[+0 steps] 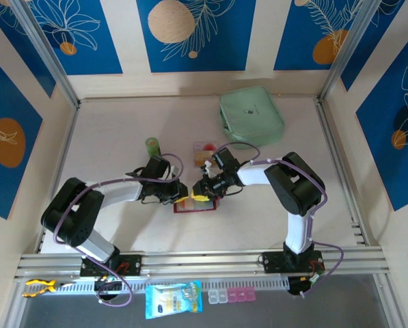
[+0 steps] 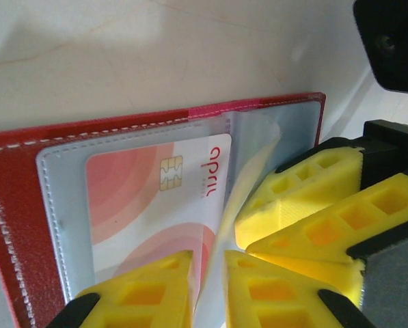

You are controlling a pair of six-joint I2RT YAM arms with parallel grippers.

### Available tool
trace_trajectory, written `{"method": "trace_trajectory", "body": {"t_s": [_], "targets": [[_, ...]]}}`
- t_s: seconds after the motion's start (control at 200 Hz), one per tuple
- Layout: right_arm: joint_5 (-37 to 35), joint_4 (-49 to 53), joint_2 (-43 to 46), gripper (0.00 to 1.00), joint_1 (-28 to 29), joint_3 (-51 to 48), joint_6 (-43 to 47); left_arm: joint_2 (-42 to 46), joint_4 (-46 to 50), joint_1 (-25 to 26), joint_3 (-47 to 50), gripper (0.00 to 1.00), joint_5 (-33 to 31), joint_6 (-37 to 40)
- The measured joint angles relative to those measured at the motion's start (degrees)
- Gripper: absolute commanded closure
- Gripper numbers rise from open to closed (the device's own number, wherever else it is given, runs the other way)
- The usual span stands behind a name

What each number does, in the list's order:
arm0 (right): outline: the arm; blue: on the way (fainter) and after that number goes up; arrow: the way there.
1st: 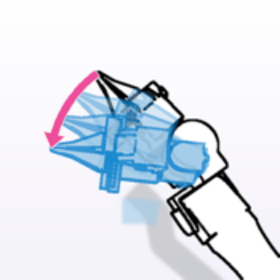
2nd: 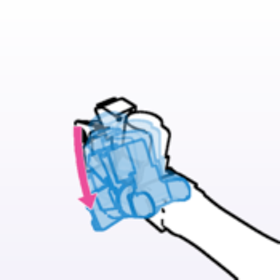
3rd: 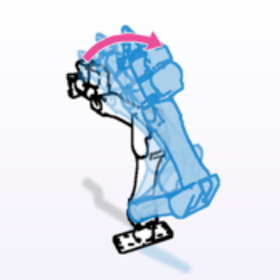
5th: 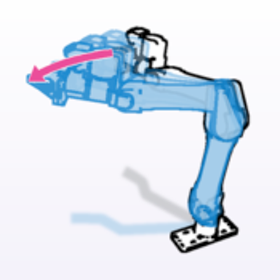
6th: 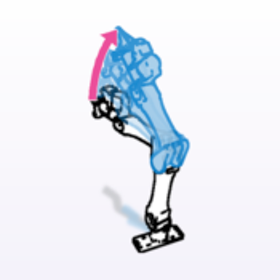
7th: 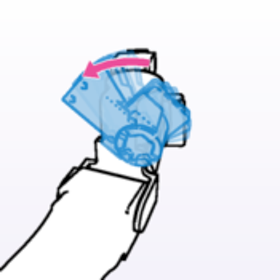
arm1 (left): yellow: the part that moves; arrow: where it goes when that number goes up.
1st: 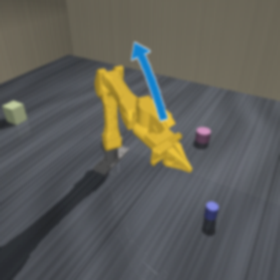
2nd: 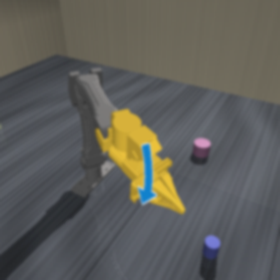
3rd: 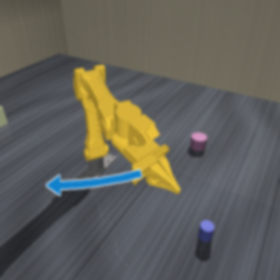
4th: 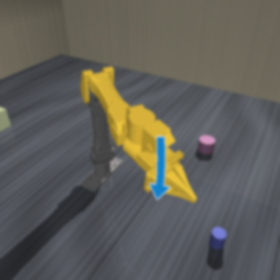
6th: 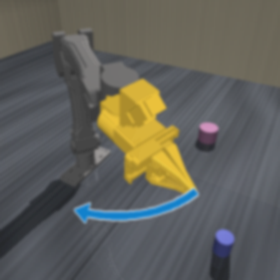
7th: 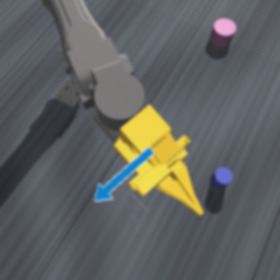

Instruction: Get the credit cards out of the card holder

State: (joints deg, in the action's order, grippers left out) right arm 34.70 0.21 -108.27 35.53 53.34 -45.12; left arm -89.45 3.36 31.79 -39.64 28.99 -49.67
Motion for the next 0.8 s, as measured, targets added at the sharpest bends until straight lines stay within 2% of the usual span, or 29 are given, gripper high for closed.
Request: {"method": "trace_trajectory", "body": {"t_s": [0.44,0.8], "targets": [[-3.6,4.8,13.4,0.72,-2.6,-0.5,0.3,0.7,1.1,0.1,-2.0,0.68,1.1,0.2],[-5.9,8.7,20.5,0.69,-6.9,-3.2,1.3,-0.4,1.8,3.0,-6.3,0.58,1.7,-0.1]]}}
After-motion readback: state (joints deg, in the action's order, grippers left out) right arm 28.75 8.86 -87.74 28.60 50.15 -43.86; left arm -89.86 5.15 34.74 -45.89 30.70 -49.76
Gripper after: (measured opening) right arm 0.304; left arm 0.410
